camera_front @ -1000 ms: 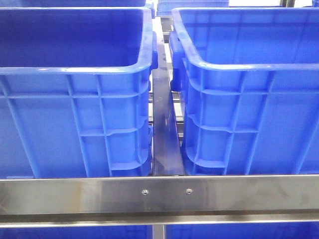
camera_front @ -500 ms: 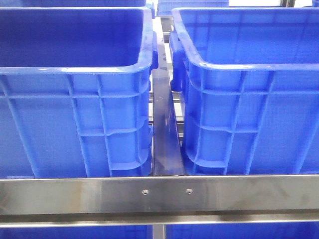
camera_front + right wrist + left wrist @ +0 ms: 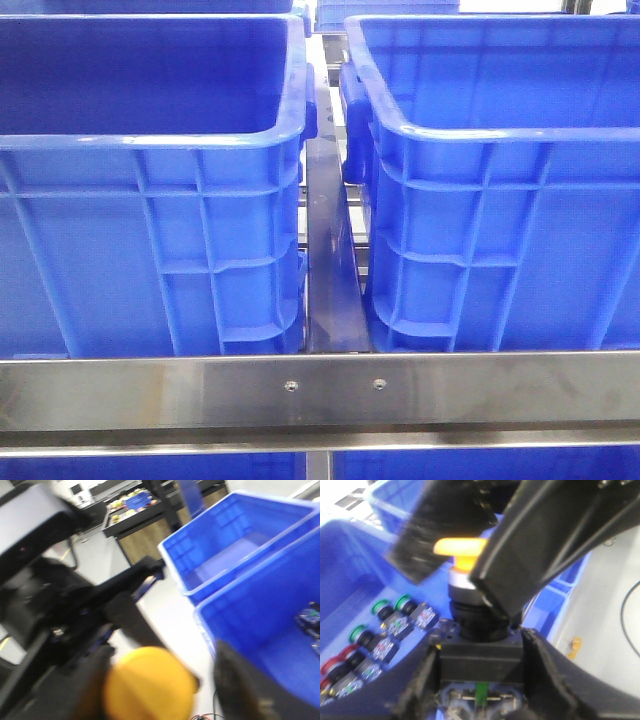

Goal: Pick red and yellow buttons and place in box
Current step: 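Grasp the yellow button with the right gripper from the left gripper, then carry the yellow button with the right gripper over the other bin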

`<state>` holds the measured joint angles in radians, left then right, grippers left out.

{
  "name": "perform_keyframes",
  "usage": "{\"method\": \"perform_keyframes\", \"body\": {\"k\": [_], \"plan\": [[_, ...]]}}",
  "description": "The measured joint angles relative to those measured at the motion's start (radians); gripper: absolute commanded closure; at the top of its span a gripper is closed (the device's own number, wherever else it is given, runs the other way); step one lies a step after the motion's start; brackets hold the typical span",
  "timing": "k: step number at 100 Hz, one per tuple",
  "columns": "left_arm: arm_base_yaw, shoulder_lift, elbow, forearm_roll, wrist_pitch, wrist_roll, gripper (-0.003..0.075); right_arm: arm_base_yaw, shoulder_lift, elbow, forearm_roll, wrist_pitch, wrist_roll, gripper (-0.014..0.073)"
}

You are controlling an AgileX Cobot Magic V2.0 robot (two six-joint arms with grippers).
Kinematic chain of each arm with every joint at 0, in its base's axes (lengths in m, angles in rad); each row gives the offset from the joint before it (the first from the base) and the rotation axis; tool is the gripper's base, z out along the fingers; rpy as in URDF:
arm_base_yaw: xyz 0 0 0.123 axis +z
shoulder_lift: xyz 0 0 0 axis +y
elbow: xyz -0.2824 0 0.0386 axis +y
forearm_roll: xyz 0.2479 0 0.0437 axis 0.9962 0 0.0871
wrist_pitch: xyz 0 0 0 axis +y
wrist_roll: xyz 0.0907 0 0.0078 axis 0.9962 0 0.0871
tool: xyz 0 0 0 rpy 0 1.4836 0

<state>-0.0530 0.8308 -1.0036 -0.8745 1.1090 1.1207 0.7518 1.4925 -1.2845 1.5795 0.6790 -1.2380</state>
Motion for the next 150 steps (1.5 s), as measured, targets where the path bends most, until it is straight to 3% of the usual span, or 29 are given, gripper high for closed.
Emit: {"method": "perform_keyframes", "body": {"k": [9,16,28,35,47,62,71,93,109,150], "plan": [[0.002,0.002,0.002,0.001,0.0,0.0,0.0738,0.003,0.0,0.0,0.0,0.012,0.0,0.0531],[0.002,0.002,0.002,0.001,0.0,0.0,0.0738,0.003,0.0,0.0,0.0,0.012,0.0,0.0609],[0.002,0.002,0.002,0.001,0.0,0.0,0.073,0.003,0.0,0.0,0.0,0.012,-0.001,0.0631],[0.002,0.002,0.002,0.001,-0.004,0.0,0.0682,0.003,0.0,0.0,0.0,0.012,-0.001,0.0631],[0.002,0.002,0.002,0.001,-0.008,0.0,0.0506,0.003,0.0,-0.002,0.001,0.005,-0.001,0.0631],[0.002,0.002,0.002,-0.004,-0.02,0.0,0.0166,0.003,0.0,-0.002,0.001,-0.005,-0.001,0.0631],[0.002,0.002,0.002,-0.008,-0.029,0.0,0.006,0.001,0.002,-0.002,0.001,-0.022,-0.001,0.0631],[0.002,0.0,0.002,-0.008,-0.054,-0.002,0.006,-0.012,0.004,-0.002,0.001,-0.081,-0.003,0.0631],[0.002,-0.031,0.002,0.031,-0.117,-0.054,0.006,-0.08,-0.023,-0.002,0.001,-0.098,-0.003,0.0631],[0.002,-0.313,0.19,0.306,-0.468,-0.405,0.006,-0.301,-0.165,0.102,-0.019,-0.065,-0.005,0.0631]]}}
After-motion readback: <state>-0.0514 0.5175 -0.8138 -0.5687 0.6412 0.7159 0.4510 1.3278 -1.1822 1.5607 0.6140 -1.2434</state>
